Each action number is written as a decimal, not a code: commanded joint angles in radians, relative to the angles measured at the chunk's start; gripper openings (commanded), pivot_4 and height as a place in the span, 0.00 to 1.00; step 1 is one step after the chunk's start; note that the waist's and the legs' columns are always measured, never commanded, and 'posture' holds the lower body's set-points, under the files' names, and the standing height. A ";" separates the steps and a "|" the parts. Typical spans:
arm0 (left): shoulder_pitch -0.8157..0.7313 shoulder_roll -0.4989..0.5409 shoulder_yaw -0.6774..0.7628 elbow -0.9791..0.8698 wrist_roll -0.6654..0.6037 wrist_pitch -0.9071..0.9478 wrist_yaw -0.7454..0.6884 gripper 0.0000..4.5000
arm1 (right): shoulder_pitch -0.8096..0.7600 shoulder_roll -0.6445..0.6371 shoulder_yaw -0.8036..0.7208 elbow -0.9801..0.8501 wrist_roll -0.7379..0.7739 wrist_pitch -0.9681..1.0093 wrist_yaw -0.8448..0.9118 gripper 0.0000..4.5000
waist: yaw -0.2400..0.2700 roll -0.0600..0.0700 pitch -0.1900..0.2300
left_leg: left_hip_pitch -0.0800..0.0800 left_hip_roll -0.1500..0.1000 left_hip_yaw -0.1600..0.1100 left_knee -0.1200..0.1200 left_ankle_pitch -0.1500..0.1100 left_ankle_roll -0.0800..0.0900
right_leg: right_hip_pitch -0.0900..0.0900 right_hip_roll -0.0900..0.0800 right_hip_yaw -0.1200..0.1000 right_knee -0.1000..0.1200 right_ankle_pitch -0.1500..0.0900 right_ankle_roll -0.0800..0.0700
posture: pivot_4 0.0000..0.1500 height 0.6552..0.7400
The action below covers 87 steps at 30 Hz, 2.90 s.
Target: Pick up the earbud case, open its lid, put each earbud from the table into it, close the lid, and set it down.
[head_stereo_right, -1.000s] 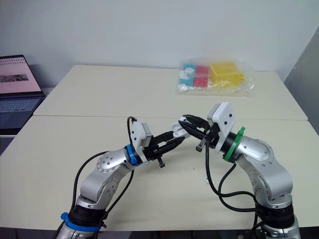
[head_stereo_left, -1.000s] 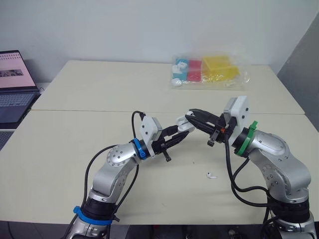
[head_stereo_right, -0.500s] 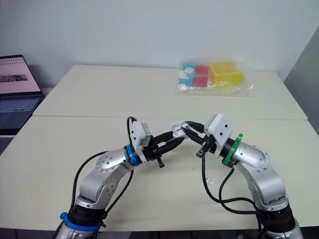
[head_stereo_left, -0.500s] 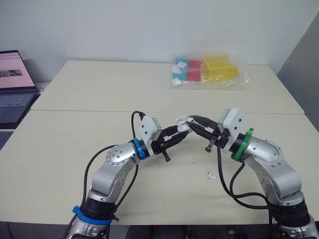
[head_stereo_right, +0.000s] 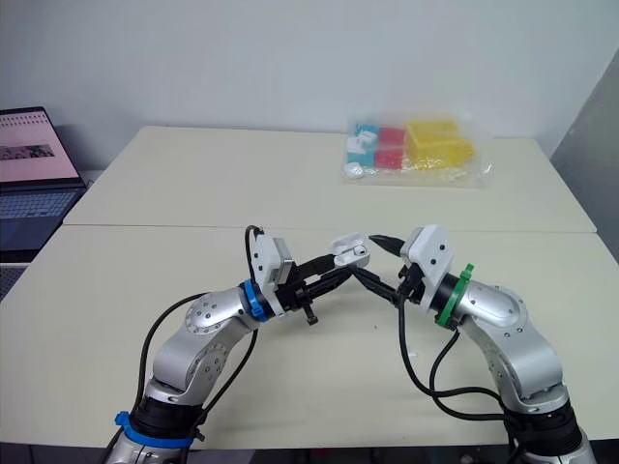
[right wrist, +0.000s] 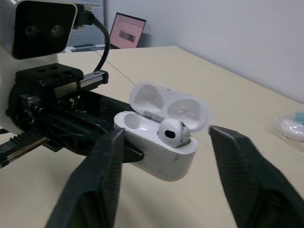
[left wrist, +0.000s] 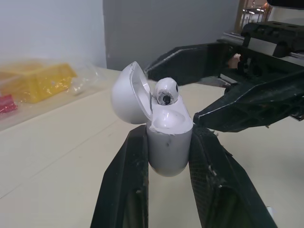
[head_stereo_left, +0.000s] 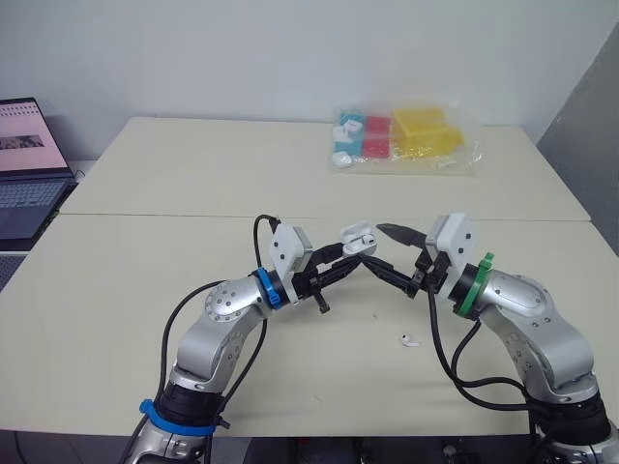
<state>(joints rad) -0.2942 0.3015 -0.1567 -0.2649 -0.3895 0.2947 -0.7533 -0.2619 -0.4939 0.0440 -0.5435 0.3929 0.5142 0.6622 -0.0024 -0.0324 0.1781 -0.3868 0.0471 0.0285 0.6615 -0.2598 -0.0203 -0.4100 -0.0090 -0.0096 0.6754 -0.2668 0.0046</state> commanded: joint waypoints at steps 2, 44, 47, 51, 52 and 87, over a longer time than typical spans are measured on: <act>-0.011 0.000 0.008 -0.022 0.011 -0.024 0.012 0.18 | -0.022 -0.067 -0.118 -0.112 0.129 0.093 0.009 0.73 | 0.000 0.000 0.000 | -0.001 0.000 0.000 0.000 0.000 0.000 | 0.000 0.000 0.000 -0.001 0.000 0.000 | 1.00 0.97; 0.105 0.116 0.003 -0.103 0.048 -0.044 -0.032 0.18 | 0.051 -0.500 0.310 -0.044 -0.117 0.310 0.173 0.36 | 0.001 0.000 0.000 | -0.011 0.000 -0.002 0.000 0.000 0.000 | -0.004 -0.004 -0.002 -0.011 0.003 0.007 | 1.00 0.97; 0.104 0.114 0.000 -0.102 0.049 -0.044 -0.031 0.18 | 0.054 -0.521 0.299 -0.033 -0.120 0.303 0.201 0.13 | 0.001 0.000 0.000 | -0.011 0.000 -0.001 0.001 0.000 0.000 | -0.004 -0.004 -0.002 -0.011 0.003 0.007 | 1.00 0.97; 0.104 0.113 -0.003 -0.102 0.050 -0.044 -0.031 0.18 | 0.049 -0.554 0.279 -0.017 -0.120 0.274 0.248 0.09 | 0.002 0.000 0.000 | -0.011 0.000 -0.001 0.001 0.000 0.000 | -0.004 -0.005 -0.002 -0.011 0.003 0.007 | 1.00 0.97; 0.104 0.113 -0.004 -0.102 0.051 -0.044 -0.031 0.18 | 0.047 -0.572 0.270 -0.009 -0.120 0.256 0.272 0.09 | 0.002 0.000 0.000 | -0.012 0.000 -0.001 0.001 0.000 0.000 | -0.004 -0.005 -0.002 -0.011 0.003 0.007 | 1.00 0.97; 0.124 0.121 -0.018 -0.120 0.055 -0.037 -0.026 0.18 | 0.108 -0.833 0.056 0.199 -0.254 -0.061 0.665 0.72 | 0.001 0.004 0.000 | -0.002 0.000 0.001 0.001 0.000 0.000 | 0.003 -0.005 0.000 -0.010 0.005 0.007 | 1.00 0.97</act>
<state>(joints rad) -0.1688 0.4200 -0.1710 -0.3477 -0.3307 0.2617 -0.7769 -0.1594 -1.3021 0.1588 -0.3010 0.1053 0.4238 1.3107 -0.0017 -0.0284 0.1783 -0.3889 0.0468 0.0295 0.6625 -0.2599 -0.0198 -0.4066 -0.0139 -0.0097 0.6650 -0.2617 0.0115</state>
